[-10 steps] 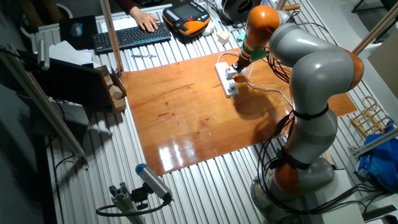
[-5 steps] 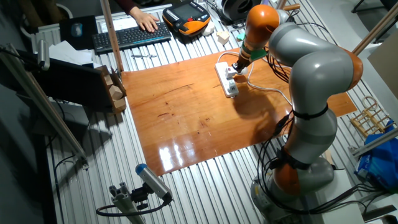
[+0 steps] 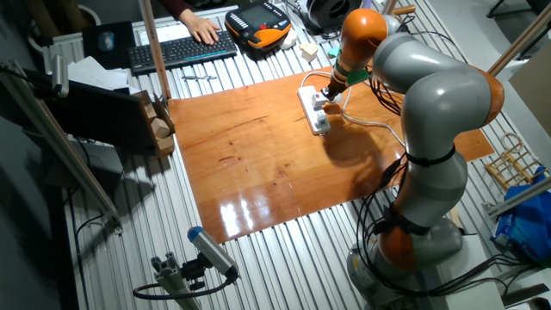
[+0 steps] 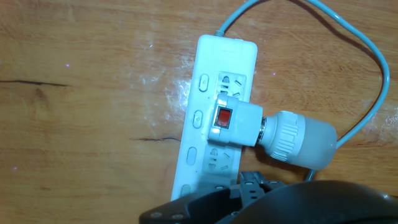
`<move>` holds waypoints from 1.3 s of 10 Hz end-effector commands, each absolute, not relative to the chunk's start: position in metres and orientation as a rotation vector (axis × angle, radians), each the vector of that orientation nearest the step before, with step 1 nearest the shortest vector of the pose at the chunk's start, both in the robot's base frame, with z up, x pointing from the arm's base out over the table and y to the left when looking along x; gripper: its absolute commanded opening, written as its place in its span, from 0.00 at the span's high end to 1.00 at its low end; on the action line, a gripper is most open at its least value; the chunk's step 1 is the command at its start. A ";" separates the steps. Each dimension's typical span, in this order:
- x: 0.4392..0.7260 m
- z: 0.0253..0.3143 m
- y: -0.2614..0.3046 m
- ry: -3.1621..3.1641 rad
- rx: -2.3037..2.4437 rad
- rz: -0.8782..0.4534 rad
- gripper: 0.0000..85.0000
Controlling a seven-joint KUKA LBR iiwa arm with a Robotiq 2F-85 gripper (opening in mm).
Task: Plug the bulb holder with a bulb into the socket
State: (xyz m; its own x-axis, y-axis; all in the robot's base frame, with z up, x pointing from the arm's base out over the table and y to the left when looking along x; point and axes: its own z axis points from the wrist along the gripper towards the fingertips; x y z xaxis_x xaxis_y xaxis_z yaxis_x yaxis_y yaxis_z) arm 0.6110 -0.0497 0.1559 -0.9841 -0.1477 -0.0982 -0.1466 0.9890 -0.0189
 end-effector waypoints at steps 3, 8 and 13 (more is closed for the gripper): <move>0.611 0.155 -0.049 3.033 -0.227 -0.013 1.00; 0.610 0.154 -0.048 3.037 -0.223 -0.010 1.00; 0.610 0.154 -0.048 3.036 -0.190 -0.011 1.00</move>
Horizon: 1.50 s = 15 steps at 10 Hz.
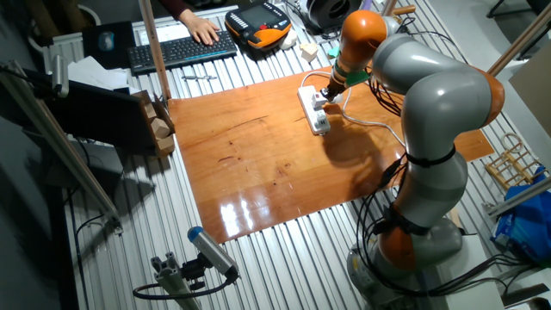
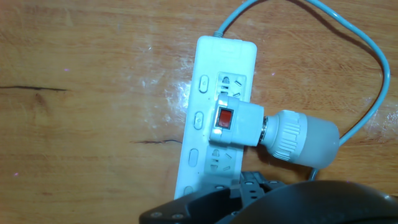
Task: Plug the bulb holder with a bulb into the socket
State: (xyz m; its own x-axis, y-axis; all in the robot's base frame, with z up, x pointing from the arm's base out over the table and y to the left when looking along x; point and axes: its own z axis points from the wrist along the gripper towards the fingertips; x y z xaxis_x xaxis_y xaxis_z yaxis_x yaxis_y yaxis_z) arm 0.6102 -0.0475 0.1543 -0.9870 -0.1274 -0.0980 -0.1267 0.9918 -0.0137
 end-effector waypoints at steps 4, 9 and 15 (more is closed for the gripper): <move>0.613 0.152 -0.047 3.051 -0.214 -0.009 1.00; 0.611 0.148 -0.043 3.039 -0.211 0.000 1.00; 0.605 0.155 -0.042 3.033 -0.235 0.007 1.00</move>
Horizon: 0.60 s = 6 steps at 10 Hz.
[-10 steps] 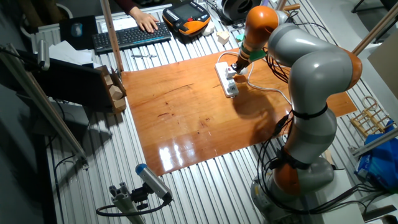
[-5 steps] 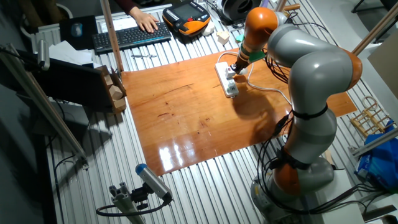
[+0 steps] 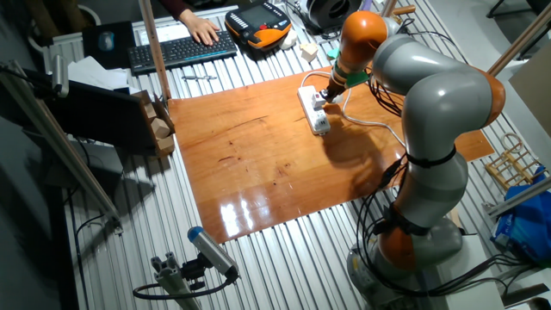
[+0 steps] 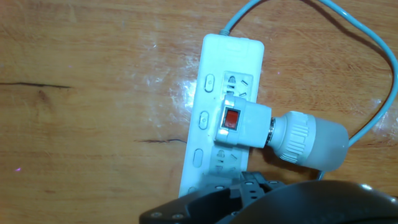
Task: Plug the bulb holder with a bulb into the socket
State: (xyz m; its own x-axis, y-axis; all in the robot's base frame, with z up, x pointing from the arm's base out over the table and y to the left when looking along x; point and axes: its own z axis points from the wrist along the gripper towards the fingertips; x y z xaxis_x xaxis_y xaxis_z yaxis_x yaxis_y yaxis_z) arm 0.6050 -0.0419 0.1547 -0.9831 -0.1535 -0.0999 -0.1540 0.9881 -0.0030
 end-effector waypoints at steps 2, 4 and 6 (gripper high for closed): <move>0.605 0.155 -0.042 3.034 -0.233 0.005 1.00; 0.605 0.155 -0.041 3.037 -0.231 0.008 1.00; 0.605 0.154 -0.041 3.038 -0.229 0.008 1.00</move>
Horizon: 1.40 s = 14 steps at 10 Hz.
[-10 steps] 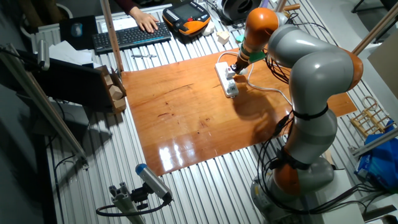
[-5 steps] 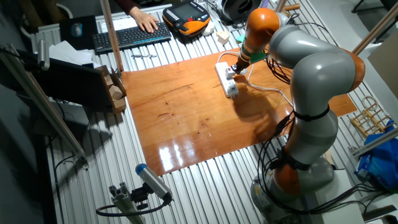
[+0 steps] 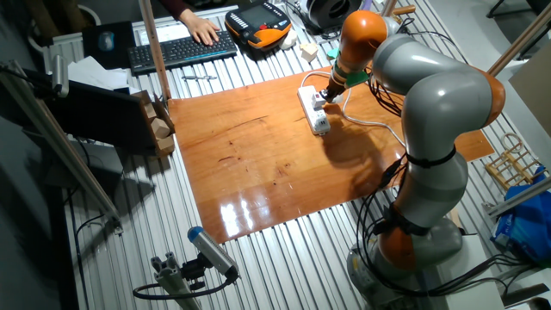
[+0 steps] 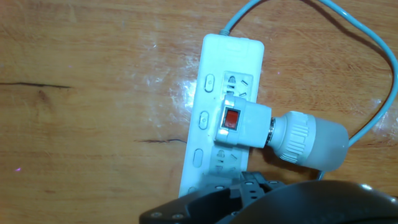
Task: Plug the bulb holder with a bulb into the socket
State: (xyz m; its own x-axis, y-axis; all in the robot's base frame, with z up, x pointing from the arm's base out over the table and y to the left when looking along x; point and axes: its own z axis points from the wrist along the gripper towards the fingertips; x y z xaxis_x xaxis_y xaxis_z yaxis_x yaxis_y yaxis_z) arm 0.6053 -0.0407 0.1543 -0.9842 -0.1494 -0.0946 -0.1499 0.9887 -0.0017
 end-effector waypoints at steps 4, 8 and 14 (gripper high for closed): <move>0.606 0.154 -0.041 3.035 -0.231 0.005 1.00; 0.606 0.153 -0.040 3.034 -0.233 0.005 1.00; 0.606 0.152 -0.041 3.029 -0.238 0.002 1.00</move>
State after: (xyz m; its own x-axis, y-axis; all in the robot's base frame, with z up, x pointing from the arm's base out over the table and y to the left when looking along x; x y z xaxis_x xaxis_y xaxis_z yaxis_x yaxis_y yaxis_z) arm 0.6058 -0.0409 0.1519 -0.9824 -0.1554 -0.1032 -0.1556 0.9878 -0.0067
